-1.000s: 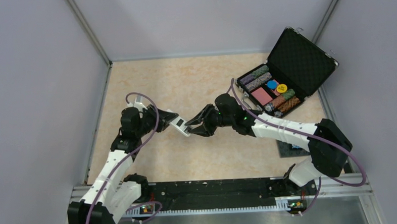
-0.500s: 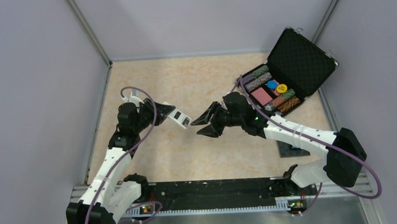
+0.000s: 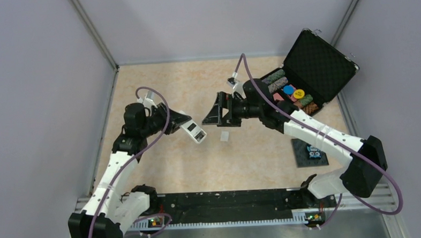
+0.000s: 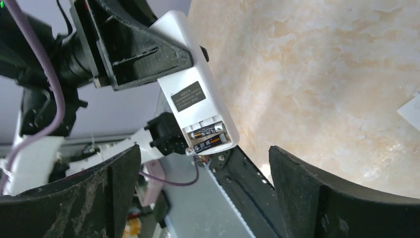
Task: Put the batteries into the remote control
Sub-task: Load the battery into the remote control.
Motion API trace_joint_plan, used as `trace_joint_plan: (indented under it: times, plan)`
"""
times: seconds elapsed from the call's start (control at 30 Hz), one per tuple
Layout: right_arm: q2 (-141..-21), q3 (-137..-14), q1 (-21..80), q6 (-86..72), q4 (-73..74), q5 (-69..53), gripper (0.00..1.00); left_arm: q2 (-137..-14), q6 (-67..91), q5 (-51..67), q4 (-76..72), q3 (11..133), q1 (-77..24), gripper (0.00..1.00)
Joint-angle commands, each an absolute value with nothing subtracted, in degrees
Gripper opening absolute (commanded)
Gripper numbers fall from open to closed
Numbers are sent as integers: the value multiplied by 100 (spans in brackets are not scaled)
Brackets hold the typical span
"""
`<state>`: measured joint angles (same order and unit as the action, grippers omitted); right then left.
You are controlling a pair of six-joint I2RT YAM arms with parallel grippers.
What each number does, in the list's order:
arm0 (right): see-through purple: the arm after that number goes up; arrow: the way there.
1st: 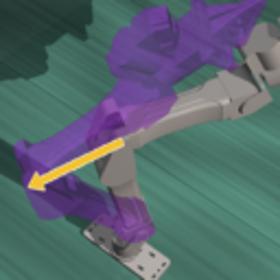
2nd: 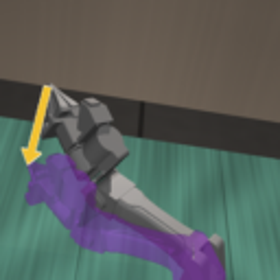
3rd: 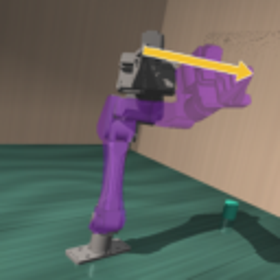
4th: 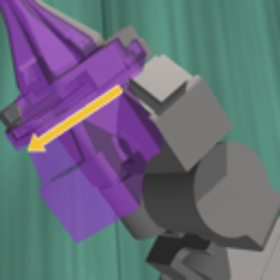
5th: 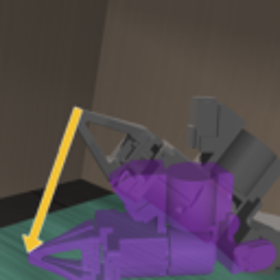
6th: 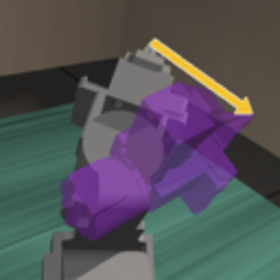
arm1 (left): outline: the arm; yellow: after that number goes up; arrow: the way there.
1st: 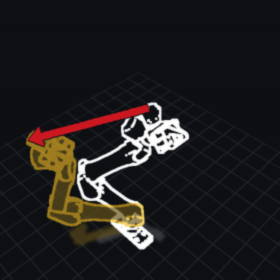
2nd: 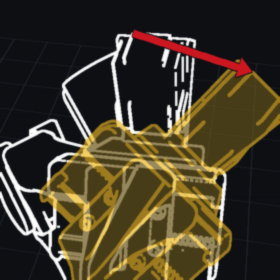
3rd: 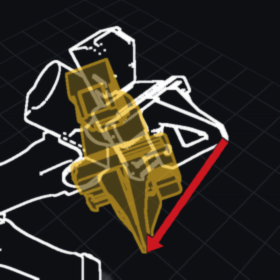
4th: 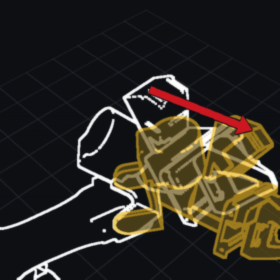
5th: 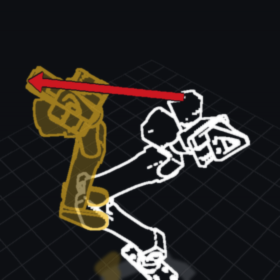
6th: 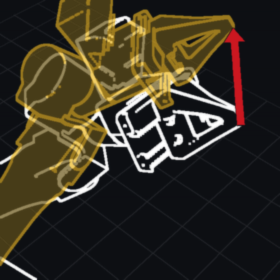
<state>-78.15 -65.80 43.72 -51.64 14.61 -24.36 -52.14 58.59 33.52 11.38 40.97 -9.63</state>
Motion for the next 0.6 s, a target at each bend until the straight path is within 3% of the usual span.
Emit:
trace_joint_plan:
  times: [0.0,0.47,0.57]
  plan:
    - [-7910,-6879,4417,-3942,1573,-2961,99,-5328,5943,4015,1095,4418,-949,0]
    - [-8387,-7080,4957,-3556,1377,-3252,99,-5529,6021,4261,942,4502,-949,0]
    - [-8426,-7067,4964,-3589,1330,-3272,95,-5568,6054,4270,897,4509,-949,0]
